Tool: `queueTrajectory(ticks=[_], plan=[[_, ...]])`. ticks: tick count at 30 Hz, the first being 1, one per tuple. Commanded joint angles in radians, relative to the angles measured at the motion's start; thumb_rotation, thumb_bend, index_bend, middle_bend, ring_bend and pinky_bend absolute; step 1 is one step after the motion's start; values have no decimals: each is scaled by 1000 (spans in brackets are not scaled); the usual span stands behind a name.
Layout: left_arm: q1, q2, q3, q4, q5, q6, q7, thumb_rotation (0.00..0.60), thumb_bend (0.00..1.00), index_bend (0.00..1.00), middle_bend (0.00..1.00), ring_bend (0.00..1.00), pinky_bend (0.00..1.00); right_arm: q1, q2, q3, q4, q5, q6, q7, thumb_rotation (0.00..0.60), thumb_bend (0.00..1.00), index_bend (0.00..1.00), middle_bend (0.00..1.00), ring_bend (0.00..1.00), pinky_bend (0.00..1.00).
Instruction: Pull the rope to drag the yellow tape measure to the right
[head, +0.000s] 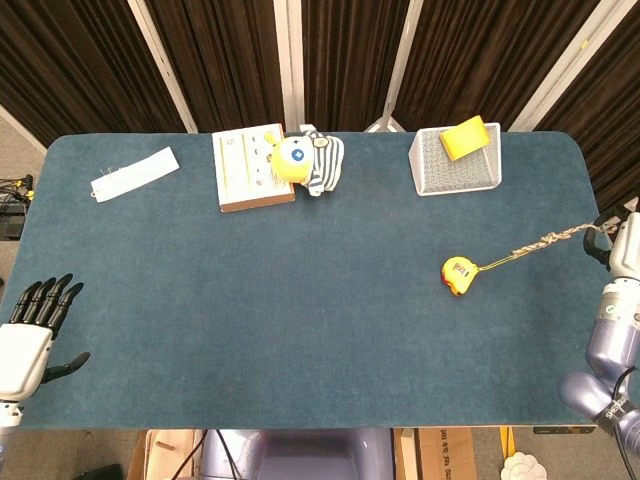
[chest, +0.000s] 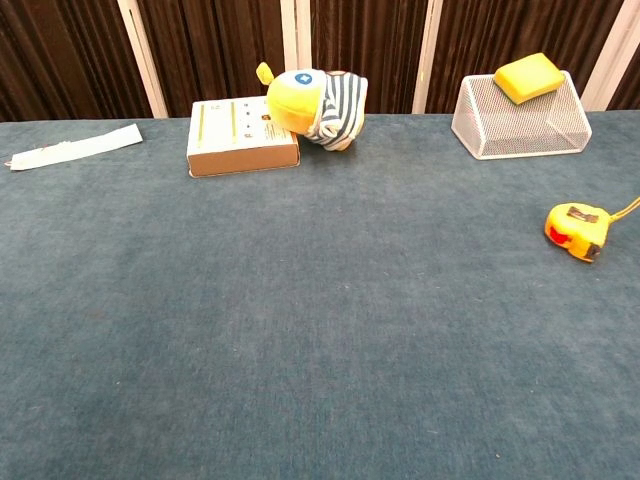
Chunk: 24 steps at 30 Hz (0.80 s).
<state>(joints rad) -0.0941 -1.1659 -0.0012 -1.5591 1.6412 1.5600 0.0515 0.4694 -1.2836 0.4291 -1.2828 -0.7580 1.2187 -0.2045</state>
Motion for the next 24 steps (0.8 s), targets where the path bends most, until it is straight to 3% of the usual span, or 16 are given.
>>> queueTrajectory(ticks=[1, 3, 5, 7, 9, 10, 19, 24], plan=[[0, 0, 0, 0, 0, 0, 1, 600, 0, 0, 0, 0, 0, 2, 1, 4, 2, 7, -5, -7, 600, 464, 626, 134, 0, 0], [-1, 0, 1, 0, 1, -1, 1, 600, 0, 0, 0, 0, 0, 0, 3, 2, 0, 9, -10, -12, 600, 465, 580, 129, 0, 0], [-1, 0, 1, 0, 1, -2, 2, 600, 0, 0, 0, 0, 0, -2, 7, -7, -4, 15, -22, -26, 600, 465, 459, 88, 0, 0], [0, 1, 2, 0, 2, -1, 2, 600, 0, 0, 0, 0, 0, -6, 14, -23, -14, 22, -40, -50, 600, 466, 212, 18, 0, 0], [0, 1, 2, -1, 2, -2, 1, 600, 0, 0, 0, 0, 0, -9, 24, -39, -27, 27, -60, -75, 600, 465, 39, 0, 0, 0], [0, 1, 2, -1, 2, -2, 1, 600, 0, 0, 0, 0, 0, -10, 28, -44, -35, 29, -65, -85, 600, 465, 2, 0, 0, 0], [0, 3, 3, -3, 4, 0, 2, 600, 0, 0, 0, 0, 0, -41, 42, -48, -158, 6, -39, -38, 600, 453, 0, 0, 0, 0], [1, 3, 2, -2, 1, 0, 0, 600, 0, 0, 0, 0, 0, -101, 74, -105, -312, -147, 11, 44, 600, 307, 0, 0, 0, 0]])
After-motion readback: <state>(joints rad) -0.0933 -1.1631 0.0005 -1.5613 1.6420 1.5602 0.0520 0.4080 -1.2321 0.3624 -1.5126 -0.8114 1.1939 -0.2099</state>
